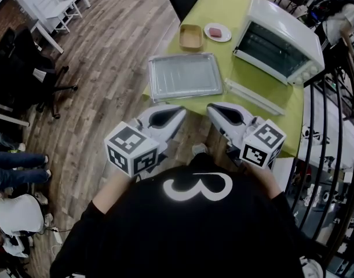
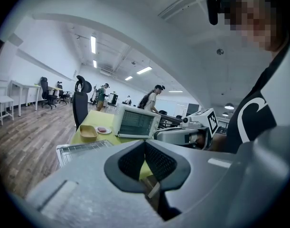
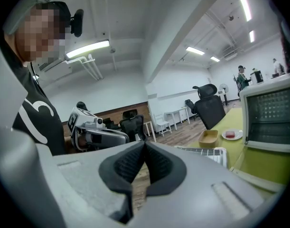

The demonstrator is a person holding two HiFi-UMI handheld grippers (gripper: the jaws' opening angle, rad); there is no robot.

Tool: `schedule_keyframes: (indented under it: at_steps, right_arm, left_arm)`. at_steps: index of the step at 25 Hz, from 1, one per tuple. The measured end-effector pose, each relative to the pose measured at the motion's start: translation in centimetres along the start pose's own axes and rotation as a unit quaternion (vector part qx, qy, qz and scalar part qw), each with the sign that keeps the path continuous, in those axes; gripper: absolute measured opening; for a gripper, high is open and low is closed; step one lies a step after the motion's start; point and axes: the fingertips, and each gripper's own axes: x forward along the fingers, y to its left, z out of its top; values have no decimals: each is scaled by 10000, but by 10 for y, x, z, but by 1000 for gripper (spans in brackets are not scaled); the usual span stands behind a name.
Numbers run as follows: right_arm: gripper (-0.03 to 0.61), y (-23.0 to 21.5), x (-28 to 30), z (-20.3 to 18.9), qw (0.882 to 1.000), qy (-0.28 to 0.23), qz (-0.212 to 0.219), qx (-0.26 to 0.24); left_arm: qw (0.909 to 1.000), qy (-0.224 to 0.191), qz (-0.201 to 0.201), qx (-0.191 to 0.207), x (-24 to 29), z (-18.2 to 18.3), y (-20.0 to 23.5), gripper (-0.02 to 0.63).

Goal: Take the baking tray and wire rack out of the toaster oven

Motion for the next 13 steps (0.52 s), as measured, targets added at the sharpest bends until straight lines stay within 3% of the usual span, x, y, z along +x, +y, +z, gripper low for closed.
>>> schedule_keyframes:
  at_steps: [13]
  right_arm:
    - [3, 7, -3, 1, 9999, 7, -103, -103]
  left_arm:
    - [9998, 15, -72, 194, 0, 0, -1, 11]
